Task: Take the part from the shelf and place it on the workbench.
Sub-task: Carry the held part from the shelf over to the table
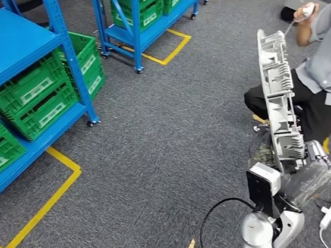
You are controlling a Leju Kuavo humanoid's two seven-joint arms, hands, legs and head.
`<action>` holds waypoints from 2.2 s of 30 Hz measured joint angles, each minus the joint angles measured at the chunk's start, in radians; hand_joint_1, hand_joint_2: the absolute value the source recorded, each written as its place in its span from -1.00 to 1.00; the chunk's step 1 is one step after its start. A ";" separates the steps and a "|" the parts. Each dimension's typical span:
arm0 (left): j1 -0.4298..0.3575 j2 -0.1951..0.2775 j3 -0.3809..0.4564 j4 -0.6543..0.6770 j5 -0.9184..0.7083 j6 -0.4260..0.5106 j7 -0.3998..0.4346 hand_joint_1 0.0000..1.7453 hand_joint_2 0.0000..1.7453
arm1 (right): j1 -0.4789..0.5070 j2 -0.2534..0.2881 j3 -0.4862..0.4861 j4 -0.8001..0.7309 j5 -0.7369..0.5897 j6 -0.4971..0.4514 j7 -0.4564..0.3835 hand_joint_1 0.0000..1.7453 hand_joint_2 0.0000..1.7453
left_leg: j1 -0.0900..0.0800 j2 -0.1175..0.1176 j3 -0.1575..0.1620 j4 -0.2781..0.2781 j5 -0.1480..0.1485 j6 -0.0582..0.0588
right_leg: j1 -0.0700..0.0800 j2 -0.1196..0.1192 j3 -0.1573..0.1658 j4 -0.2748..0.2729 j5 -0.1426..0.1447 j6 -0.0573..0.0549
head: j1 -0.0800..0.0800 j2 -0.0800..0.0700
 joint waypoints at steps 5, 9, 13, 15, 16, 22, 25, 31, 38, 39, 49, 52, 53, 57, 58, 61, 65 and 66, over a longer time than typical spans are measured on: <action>0.000 0.001 -0.008 0.000 0.000 -0.007 -0.002 -1.00 1.00 | -0.001 -0.002 0.003 0.001 -0.002 0.000 0.007 1.00 1.00 | -0.002 0.072 0.001 -0.001 -0.003 0.005 | -0.001 -0.082 -0.106 0.230 -0.094 0.015 | 0.006 0.000; -0.001 0.002 -0.012 0.000 0.000 -0.013 -0.007 -1.00 1.00 | -0.002 -0.002 0.002 0.003 -0.009 0.000 0.009 1.00 1.00 | -0.007 0.117 0.006 0.004 -0.014 -0.009 | 0.003 -0.140 0.023 0.014 -0.001 0.010 | 0.006 0.000; -0.003 0.005 -0.021 0.000 0.000 -0.018 -0.012 -1.00 1.00 | 0.000 -0.002 0.003 0.003 -0.012 0.000 0.009 1.00 1.00 | -0.014 0.148 0.008 0.011 -0.023 -0.025 | 0.010 -0.136 0.049 -0.041 0.003 -0.020 | 0.005 0.000; -0.004 0.006 -0.024 0.000 0.000 -0.018 -0.013 -1.00 1.00 | 0.000 -0.002 0.002 0.003 -0.012 0.000 0.010 1.00 1.00 | -0.008 0.114 -0.004 0.046 -0.053 -0.032 | 0.007 -0.113 0.049 -0.042 0.006 -0.034 | 0.003 0.000; -0.004 0.006 -0.026 0.000 0.000 -0.018 -0.014 -1.00 1.00 | 0.000 -0.002 0.001 0.003 -0.012 0.000 0.010 1.00 1.00 | -0.006 0.087 -0.024 0.092 -0.081 -0.035 | 0.006 -0.102 0.050 -0.043 0.006 -0.039 | 0.002 0.000; -0.005 0.009 -0.033 0.001 0.000 -0.020 -0.038 -1.00 1.00 | 0.005 -0.002 -0.004 0.001 -0.014 0.000 0.009 1.00 1.00 | -0.005 0.036 -0.102 0.219 -0.076 -0.022 | 0.011 -0.021 0.054 -0.042 0.007 -0.045 | -0.001 0.000; -0.004 0.010 -0.034 0.001 0.002 -0.020 -0.052 -1.00 1.00 | 0.008 -0.002 -0.009 -0.009 -0.017 0.000 0.009 1.00 1.00 | -0.003 -0.023 -0.030 0.056 -0.001 -0.010 | 0.010 0.017 0.051 -0.038 0.008 -0.039 | -0.001 0.000; -0.005 0.008 -0.034 0.001 0.005 -0.020 -0.059 -1.00 1.00 | 0.019 -0.006 -0.018 -0.023 -0.021 0.000 0.008 1.00 1.00 | 0.000 0.020 -0.005 0.003 0.004 0.002 | 0.007 -0.021 -0.002 0.030 -0.029 -0.010 | 0.005 0.000; -0.005 0.008 -0.035 0.001 0.005 -0.020 -0.065 -1.00 1.00 | 0.024 -0.008 -0.022 -0.026 -0.018 0.000 0.011 1.00 1.00 | -0.003 0.097 -0.003 0.004 -0.001 0.002 | 0.001 -0.089 -0.073 0.177 -0.059 0.006 | 0.009 0.000; -0.005 0.008 -0.035 0.001 0.005 -0.020 -0.066 -1.00 1.00 | 0.025 -0.008 -0.022 -0.026 -0.018 0.000 0.011 1.00 1.00 | -0.003 0.099 -0.003 0.004 -0.001 0.002 | 0.001 -0.090 -0.064 0.161 -0.051 0.006 | 0.009 0.000; -0.007 0.009 -0.034 0.001 0.006 -0.022 -0.104 -1.00 1.00 | 0.047 -0.008 -0.026 -0.071 -0.018 0.000 0.013 1.00 1.00 | -0.007 0.064 -0.071 0.199 -0.133 -0.036 | 0.010 -0.086 0.047 -0.040 0.007 -0.048 | -0.002 0.000; -0.007 0.009 -0.034 0.001 0.005 -0.025 -0.108 -1.00 1.00 | 0.055 -0.008 -0.027 -0.078 -0.025 0.000 0.014 1.00 1.00 | -0.009 0.046 -0.130 0.306 -0.149 -0.028 | 0.016 -0.042 0.048 -0.039 0.008 -0.052 | -0.003 0.000; -0.007 0.009 -0.034 0.001 0.005 -0.027 -0.109 -1.00 1.00 | 0.057 -0.008 -0.028 -0.079 -0.027 0.000 0.014 1.00 1.00 | -0.010 0.041 -0.117 0.270 -0.116 -0.021 | 0.017 -0.026 0.049 -0.039 0.008 -0.052 | -0.003 0.000; -0.007 0.011 -0.034 0.002 0.004 -0.033 -0.114 -1.00 1.00 | 0.059 -0.008 -0.028 -0.084 -0.030 0.000 0.015 1.00 1.00 | -0.018 -0.036 -0.017 0.040 -0.003 0.006 | 0.014 0.024 0.045 -0.037 0.012 -0.045 | -0.003 0.000; -0.007 0.011 -0.034 0.002 0.004 -0.033 -0.114 -1.00 1.00 | 0.060 -0.008 -0.028 -0.085 -0.030 0.000 0.015 1.00 1.00 | -0.018 -0.043 -0.010 0.024 -0.004 0.008 | 0.011 0.034 0.041 -0.038 0.014 -0.040 | -0.003 0.000; -0.009 0.008 -0.034 0.002 0.004 -0.036 -0.117 -1.00 1.00 | 0.067 -0.010 -0.030 -0.092 -0.032 0.000 0.016 1.00 1.00 | -0.016 -0.011 -0.001 -0.001 0.002 0.008 | 0.009 0.038 0.026 -0.033 0.011 -0.026 | -0.003 0.000; -0.009 0.007 -0.033 0.002 0.004 -0.042 -0.122 -1.00 1.00 | 0.072 -0.012 -0.031 -0.099 -0.036 0.000 0.016 1.00 1.00 | -0.014 0.042 0.006 -0.016 0.009 0.010 | 0.012 -0.067 -0.072 0.165 -0.094 -0.009 | 0.003 0.000; -0.009 0.007 -0.033 0.002 0.004 -0.043 -0.122 -1.00 1.00 | 0.074 -0.012 -0.032 -0.099 -0.037 0.000 0.016 1.00 1.00 | -0.013 0.056 0.006 -0.016 0.008 0.009 | 0.009 -0.075 -0.096 0.216 -0.110 -0.003 | 0.003 0.000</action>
